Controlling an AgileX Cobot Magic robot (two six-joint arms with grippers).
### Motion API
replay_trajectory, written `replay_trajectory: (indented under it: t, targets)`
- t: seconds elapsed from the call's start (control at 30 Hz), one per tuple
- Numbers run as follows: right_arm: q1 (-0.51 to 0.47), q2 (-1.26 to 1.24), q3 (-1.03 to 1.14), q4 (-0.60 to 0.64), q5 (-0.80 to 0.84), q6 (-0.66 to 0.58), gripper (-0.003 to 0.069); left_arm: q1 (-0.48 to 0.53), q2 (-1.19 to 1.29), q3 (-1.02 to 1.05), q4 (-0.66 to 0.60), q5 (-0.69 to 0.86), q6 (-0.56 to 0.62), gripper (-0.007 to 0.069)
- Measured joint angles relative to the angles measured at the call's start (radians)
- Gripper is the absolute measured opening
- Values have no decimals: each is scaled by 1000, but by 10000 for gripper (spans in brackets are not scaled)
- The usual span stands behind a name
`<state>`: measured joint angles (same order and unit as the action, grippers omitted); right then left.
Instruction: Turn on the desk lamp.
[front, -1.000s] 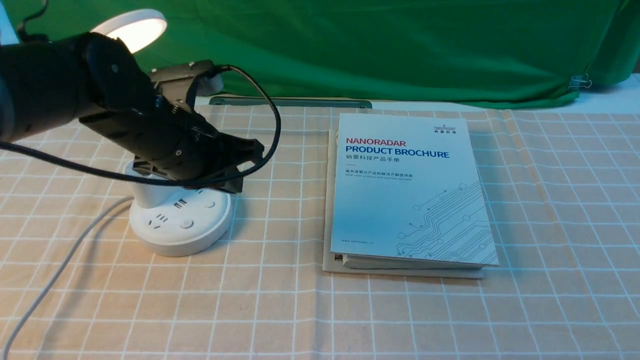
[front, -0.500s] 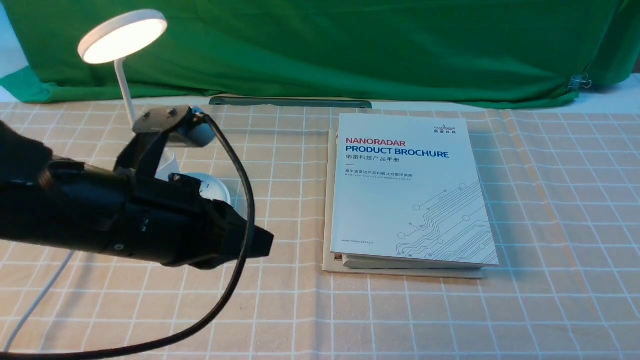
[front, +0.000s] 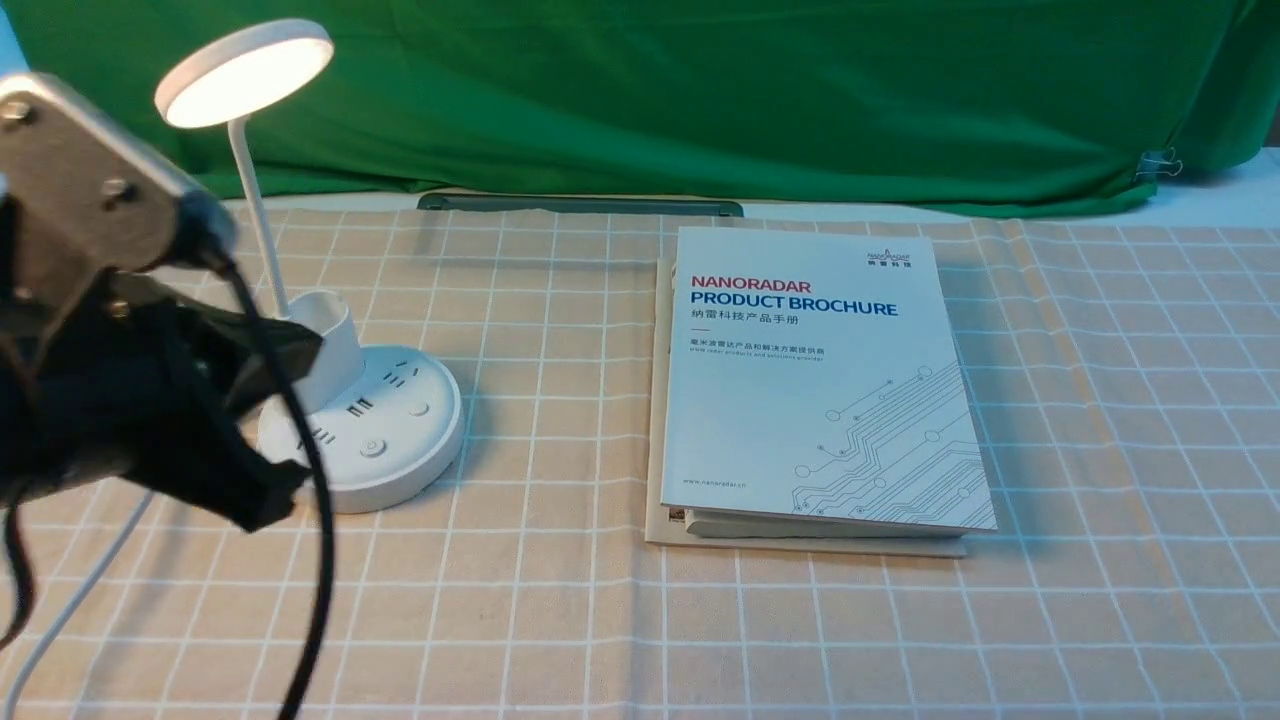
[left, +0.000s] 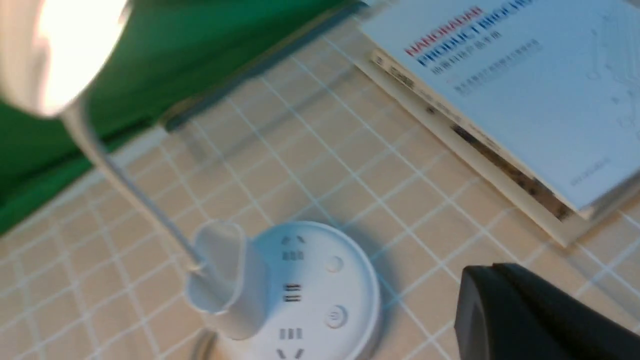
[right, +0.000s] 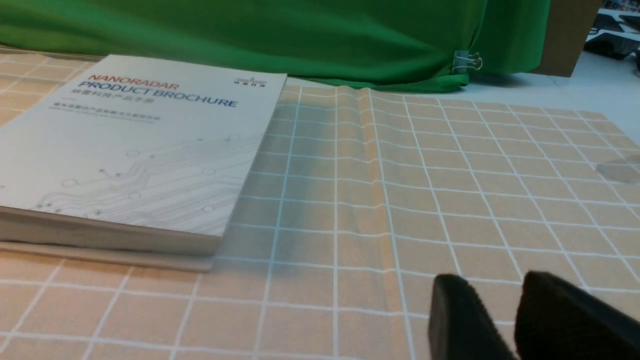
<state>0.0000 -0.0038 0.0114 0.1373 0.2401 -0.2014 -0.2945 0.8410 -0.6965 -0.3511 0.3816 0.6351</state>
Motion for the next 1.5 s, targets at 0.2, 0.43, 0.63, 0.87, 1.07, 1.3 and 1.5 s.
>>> replay_trajectory:
  t: [0.2, 0.43, 0.63, 0.87, 1.07, 1.3, 1.5]
  targets:
    - [0, 0, 0, 0, 0, 0, 241, 0, -369, 152, 176, -99, -178, 2]
    - [0, 0, 0, 0, 0, 0, 241, 2, -626, 312, 253, -145, -289, 2]
    - [0, 0, 0, 0, 0, 0, 241, 123, -785, 538, 351, -207, -624, 2]
    - [0, 0, 0, 0, 1, 0, 241, 243, -838, 700, 265, -154, -693, 2]
    - [0, 0, 0, 0, 0, 0, 241, 248, -842, 702, 219, -131, -663, 2]
    - [0, 0, 0, 0, 0, 0, 241, 248, -844, 702, 216, -131, -661, 2]
    - [0, 0, 0, 0, 0, 0, 241, 249, -844, 702, 216, -131, -660, 2]
